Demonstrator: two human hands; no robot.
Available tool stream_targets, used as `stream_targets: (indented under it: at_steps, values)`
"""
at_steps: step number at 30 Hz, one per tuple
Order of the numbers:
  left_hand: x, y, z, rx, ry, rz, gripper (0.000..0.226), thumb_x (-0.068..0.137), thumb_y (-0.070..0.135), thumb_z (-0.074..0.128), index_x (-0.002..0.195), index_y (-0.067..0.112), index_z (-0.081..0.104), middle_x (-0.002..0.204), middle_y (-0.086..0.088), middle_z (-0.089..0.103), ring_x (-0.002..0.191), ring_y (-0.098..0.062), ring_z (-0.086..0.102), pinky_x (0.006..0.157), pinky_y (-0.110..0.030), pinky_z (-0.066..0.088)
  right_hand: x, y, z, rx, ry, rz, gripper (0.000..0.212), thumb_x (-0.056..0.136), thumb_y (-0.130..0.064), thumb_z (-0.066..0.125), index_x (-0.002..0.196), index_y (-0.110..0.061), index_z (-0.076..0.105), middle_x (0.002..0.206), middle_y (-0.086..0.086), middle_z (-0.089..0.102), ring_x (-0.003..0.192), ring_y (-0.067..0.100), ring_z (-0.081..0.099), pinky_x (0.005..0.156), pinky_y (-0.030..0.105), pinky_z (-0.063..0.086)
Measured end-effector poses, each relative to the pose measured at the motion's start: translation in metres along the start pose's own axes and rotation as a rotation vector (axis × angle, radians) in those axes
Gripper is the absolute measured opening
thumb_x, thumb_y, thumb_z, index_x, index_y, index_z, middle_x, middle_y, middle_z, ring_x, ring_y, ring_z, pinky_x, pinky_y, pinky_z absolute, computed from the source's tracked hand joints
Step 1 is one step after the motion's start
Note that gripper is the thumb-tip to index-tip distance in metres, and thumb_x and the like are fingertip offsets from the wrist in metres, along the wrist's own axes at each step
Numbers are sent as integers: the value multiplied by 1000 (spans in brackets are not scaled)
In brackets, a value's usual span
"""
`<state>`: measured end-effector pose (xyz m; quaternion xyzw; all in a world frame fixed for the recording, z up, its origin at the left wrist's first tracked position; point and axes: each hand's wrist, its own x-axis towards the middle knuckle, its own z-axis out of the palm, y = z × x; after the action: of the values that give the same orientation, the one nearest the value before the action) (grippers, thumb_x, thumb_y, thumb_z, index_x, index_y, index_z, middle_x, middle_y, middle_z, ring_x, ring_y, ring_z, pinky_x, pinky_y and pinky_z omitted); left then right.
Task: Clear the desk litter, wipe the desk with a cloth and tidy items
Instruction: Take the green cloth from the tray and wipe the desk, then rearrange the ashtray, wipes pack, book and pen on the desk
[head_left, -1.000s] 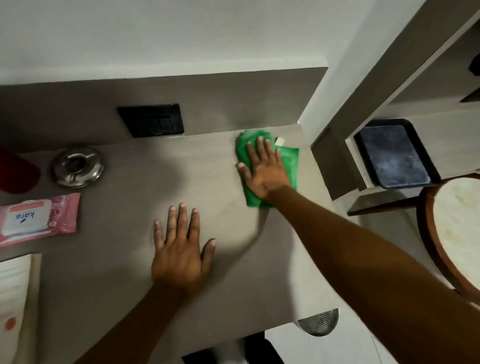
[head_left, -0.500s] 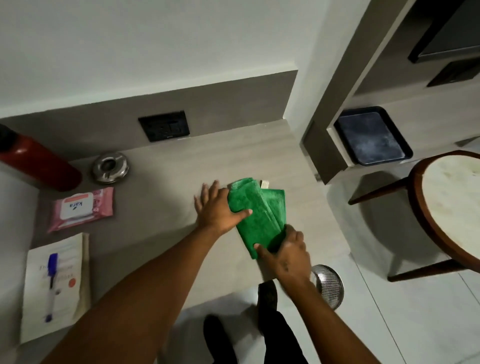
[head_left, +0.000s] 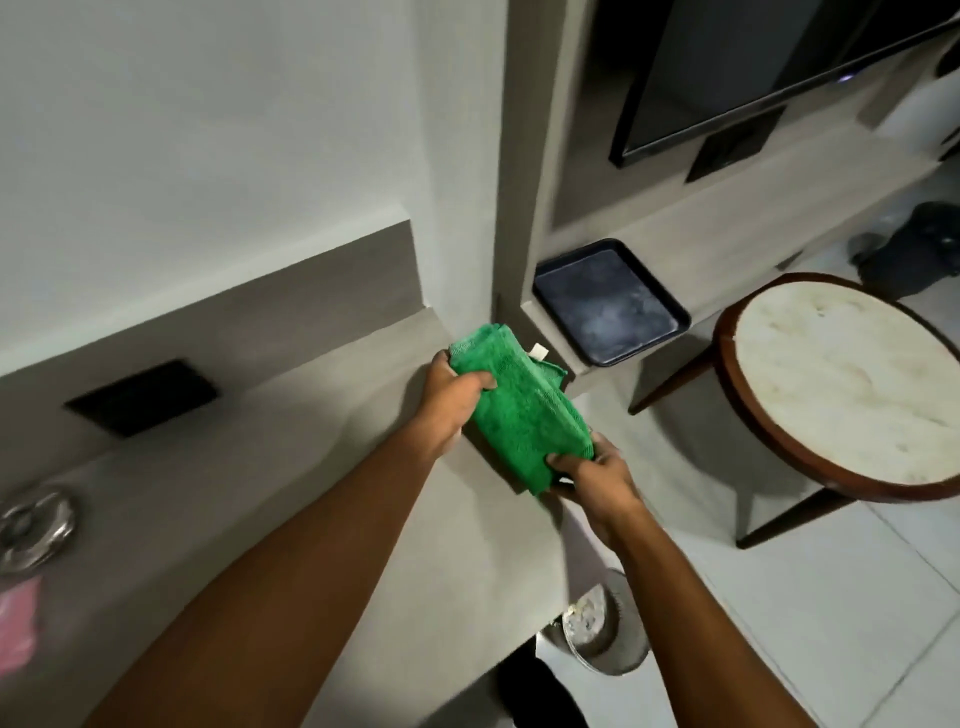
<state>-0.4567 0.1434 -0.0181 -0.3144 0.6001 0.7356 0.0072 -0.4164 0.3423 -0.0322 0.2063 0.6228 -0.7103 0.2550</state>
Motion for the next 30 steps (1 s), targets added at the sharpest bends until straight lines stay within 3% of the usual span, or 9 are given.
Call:
stream_targets:
  at_steps: [5, 10, 13, 16, 18, 20, 22, 25, 30]
  values:
    - [85, 34, 92, 72, -116, -22, 43, 69, -13, 56, 98, 19, 63, 110, -13, 73, 103, -33, 69, 87, -58, 58, 80, -78, -42, -6, 119, -131, 27, 92, 1, 61, 117, -9, 60, 109, 14, 70, 94, 29, 70, 65, 40, 62]
    - [165, 42, 168, 309, -74, 75, 36, 71, -7, 65, 94, 20, 62, 98, -3, 72, 98, -26, 70, 79, -33, 59, 154, -118, -57, -279, 288, -227, 26, 93, -5, 61, 111, -24, 59, 107, 9, 69, 99, 29, 68, 86, 51, 59]
    - [199, 42, 190, 539, -25, 112, 44, 71, 4, 69, 112, 18, 60, 110, -7, 71, 101, -27, 69, 91, -39, 59, 186, -130, -61, -420, 369, -229, 30, 92, -9, 64, 121, -18, 59, 106, 6, 69, 103, 29, 68, 94, 44, 56]
    - [210, 32, 193, 955, -142, 227, 82, 78, 10, 71, 149, 15, 31, 142, -13, 54, 128, -32, 54, 107, -42, 48, 204, -132, -63, -710, 385, -220, 45, 88, -10, 65, 131, -9, 53, 121, 15, 65, 116, 34, 61, 98, 39, 51]
    - [203, 22, 188, 1143, -230, 334, 97, 82, 13, 70, 157, 12, 9, 160, -12, 29, 145, -32, 34, 116, -47, 37, 207, -129, -59, -1007, 424, -255, 64, 86, -15, 65, 143, -7, 38, 137, 20, 51, 129, 39, 47, 106, 45, 41]
    - [189, 14, 176, 1281, -261, 490, 96, 84, 19, 67, 157, 10, 4, 165, -12, 12, 151, -33, 21, 120, -48, 30, 206, -126, -50, -1261, 484, -331, 83, 87, -25, 65, 154, -10, 18, 155, 19, 28, 140, 41, 27, 114, 53, 26]
    - [171, 12, 155, 1391, -282, 645, 90, 88, 26, 62, 157, 8, 7, 166, -14, 8, 153, -32, 13, 124, -45, 22, 201, -125, -37, -1377, 464, -440, 89, 86, -35, 62, 155, -11, 12, 163, 16, 11, 148, 40, 12, 118, 57, 12]
    - [140, 13, 112, 1481, -269, 749, 81, 92, 34, 51, 157, 9, 10, 167, -11, 7, 155, -26, 4, 126, -41, 13, 189, -125, -11, -1473, 366, -555, 83, 89, -38, 57, 156, -12, 14, 165, 15, 6, 152, 35, 2, 121, 57, 0]
    - [80, 12, 14, 1618, -132, 800, 77, 93, 49, 40, 157, 13, 16, 167, -6, 13, 155, -22, 7, 127, -42, 10, 145, -99, 69, -1603, 56, -827, 74, 91, -31, 48, 156, -12, 19, 165, 12, 11, 153, 30, 2, 120, 57, 1]
